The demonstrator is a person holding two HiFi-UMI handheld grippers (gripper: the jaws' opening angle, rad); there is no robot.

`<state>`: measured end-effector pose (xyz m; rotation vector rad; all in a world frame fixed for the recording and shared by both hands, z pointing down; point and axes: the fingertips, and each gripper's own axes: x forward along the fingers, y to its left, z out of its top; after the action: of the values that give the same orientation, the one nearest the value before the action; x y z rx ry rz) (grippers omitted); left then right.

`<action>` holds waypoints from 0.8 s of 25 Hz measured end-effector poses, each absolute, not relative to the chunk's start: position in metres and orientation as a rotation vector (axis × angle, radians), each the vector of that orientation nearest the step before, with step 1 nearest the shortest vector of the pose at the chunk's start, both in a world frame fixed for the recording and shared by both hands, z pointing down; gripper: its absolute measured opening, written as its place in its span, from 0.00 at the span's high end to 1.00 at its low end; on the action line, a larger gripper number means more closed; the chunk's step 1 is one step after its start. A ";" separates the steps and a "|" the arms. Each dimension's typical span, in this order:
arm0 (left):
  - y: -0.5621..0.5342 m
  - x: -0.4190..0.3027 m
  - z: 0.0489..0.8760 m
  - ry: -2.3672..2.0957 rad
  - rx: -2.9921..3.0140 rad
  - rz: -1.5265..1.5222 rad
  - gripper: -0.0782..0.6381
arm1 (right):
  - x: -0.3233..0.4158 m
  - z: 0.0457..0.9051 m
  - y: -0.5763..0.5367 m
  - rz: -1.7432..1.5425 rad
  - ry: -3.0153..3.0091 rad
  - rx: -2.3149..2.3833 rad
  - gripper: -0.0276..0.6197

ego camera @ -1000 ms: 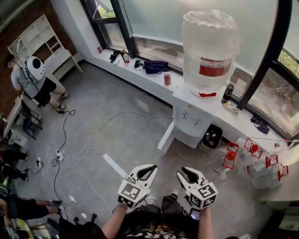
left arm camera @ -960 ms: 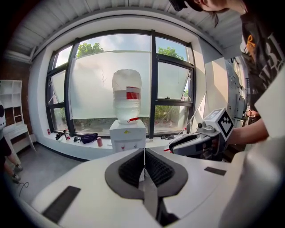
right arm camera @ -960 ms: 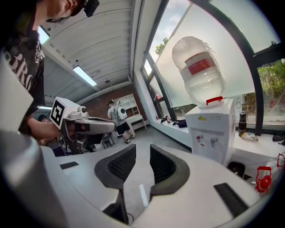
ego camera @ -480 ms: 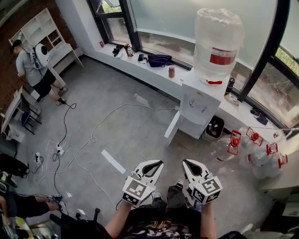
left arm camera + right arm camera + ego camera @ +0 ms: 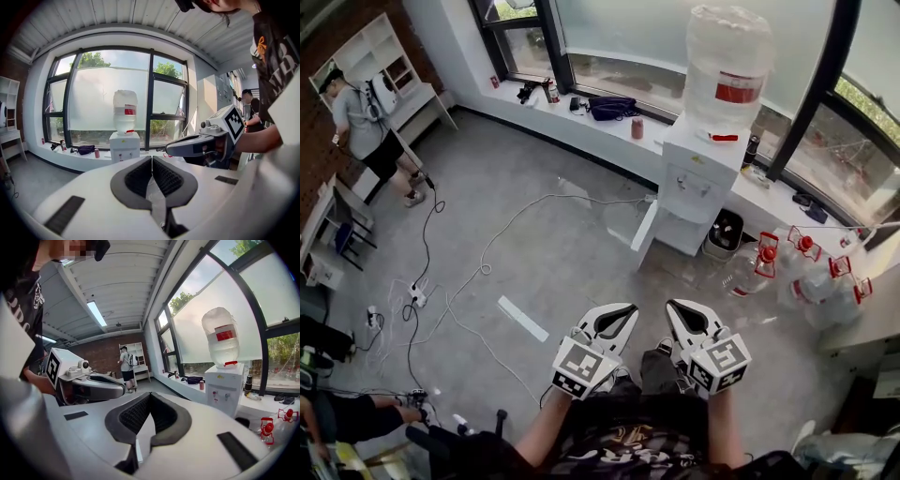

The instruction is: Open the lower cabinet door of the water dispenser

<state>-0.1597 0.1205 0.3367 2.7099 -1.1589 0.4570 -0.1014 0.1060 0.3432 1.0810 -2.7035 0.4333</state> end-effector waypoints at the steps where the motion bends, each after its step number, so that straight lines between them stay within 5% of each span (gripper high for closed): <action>1: 0.124 -0.159 0.335 -1.153 2.720 0.450 0.86 | -0.102 0.341 0.109 0.418 -2.698 1.085 0.94; 20: 0.153 -0.147 0.326 -1.109 2.775 0.374 0.86 | -0.094 0.333 0.137 0.332 -2.656 1.107 0.94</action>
<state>-0.1469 0.1526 0.3257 2.7754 -1.1086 0.3743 -0.0936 0.1370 0.3332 1.1067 -2.6563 0.3316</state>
